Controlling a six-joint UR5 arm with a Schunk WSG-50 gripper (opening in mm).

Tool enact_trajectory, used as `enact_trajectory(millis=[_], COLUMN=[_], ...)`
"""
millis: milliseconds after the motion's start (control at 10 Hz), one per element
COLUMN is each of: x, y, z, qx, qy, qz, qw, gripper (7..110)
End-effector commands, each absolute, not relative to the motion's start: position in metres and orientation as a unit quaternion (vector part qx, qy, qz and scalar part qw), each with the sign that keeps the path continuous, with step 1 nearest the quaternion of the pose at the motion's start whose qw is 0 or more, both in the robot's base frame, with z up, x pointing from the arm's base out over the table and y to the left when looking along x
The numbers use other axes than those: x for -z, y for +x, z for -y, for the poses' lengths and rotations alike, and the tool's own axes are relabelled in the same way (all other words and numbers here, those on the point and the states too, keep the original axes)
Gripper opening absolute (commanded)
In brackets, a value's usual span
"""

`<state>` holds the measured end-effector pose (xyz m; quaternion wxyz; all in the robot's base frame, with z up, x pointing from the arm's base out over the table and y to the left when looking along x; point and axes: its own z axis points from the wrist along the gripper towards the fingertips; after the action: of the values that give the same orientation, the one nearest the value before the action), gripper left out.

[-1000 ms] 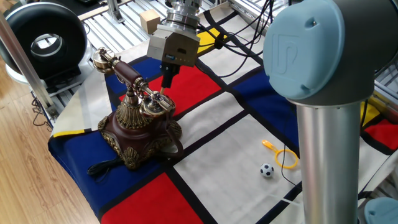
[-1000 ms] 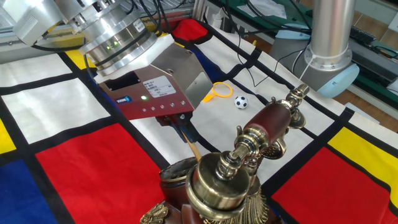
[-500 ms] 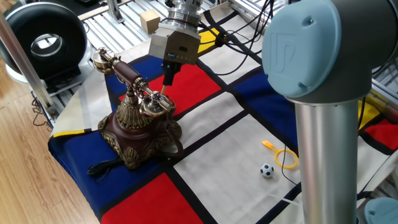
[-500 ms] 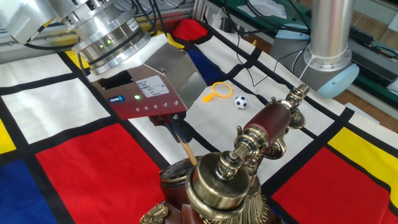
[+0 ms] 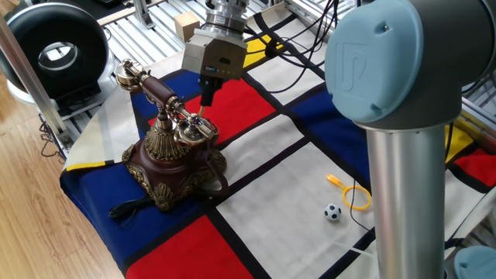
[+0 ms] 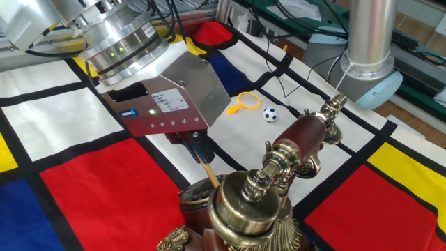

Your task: Dial a number on an old rotary phone

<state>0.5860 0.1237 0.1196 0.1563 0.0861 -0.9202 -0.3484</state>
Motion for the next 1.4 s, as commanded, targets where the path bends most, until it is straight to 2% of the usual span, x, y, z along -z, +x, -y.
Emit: enact_trajectory(millis=[0,1300], x=[-0.1290,-0.1273], y=[0.5863,0.5828], z=[-0.1250,-0.1227], qx=[0.355,0.346], qy=[0.085,0.084], qz=[0.918,0.920], qw=[0.154,0.162], gripper=[7,7])
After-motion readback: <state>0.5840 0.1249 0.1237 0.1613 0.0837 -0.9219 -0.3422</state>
